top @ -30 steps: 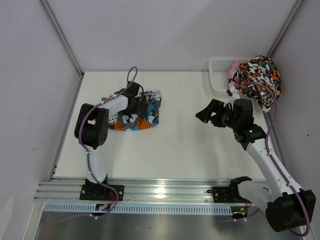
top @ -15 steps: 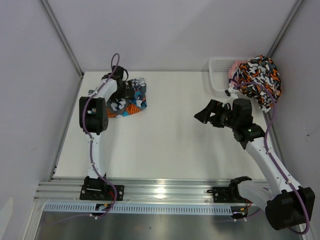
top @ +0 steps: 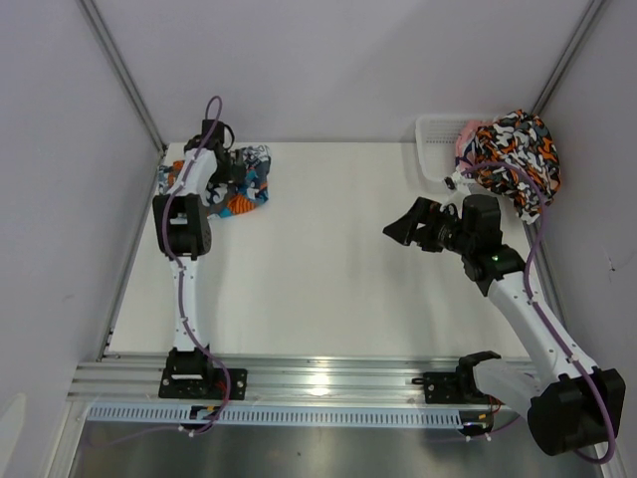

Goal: Fold and stack the shorts
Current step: Neatly place the folded shorts to the corner

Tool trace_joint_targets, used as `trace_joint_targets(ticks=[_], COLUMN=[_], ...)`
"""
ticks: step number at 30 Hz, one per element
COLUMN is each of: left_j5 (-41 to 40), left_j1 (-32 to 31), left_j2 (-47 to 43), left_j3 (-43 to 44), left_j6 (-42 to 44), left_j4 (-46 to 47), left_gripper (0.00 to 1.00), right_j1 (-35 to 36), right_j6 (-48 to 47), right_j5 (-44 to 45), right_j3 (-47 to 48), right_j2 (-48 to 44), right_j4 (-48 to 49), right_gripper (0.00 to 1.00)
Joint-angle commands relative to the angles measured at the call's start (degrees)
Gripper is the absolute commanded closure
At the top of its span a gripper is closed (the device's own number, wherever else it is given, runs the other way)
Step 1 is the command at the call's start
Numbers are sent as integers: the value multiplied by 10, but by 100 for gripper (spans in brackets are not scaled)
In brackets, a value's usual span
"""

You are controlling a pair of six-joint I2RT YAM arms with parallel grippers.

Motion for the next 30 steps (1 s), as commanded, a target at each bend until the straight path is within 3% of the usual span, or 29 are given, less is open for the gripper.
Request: trace_joint_targets(ticks=[1,5,9,18,21,26,30], left_j5=[-31,-36,-37,24,22,-22,-80], left_j1=[35,40,58,83,71,42,12], left_j2=[44,10,23,-14,-80,-183,-297], left_j3=[89,43,89,72,28,24,-39], left_j6=[46,117,117,92,87,49,-25], left_j4=[-21,61,83,142,193,201,192], left_gripper=[1,1,1,1,1,1,1], right_j1=[-3,-2,-3,-1,1,-7,-11], right_j6=[-1,-2,-1,-2,-5,-1,32], right_j5=[-19,-27,-34,-33,-20,19,127], right_j3=[-9,-13,-14,-14,-15,11,49], right_j2=[-1,0,3,7,1,3,8], right_j4=[32,33,37,30,26,16,9], right_gripper=[8,8,8,8,8,8,8])
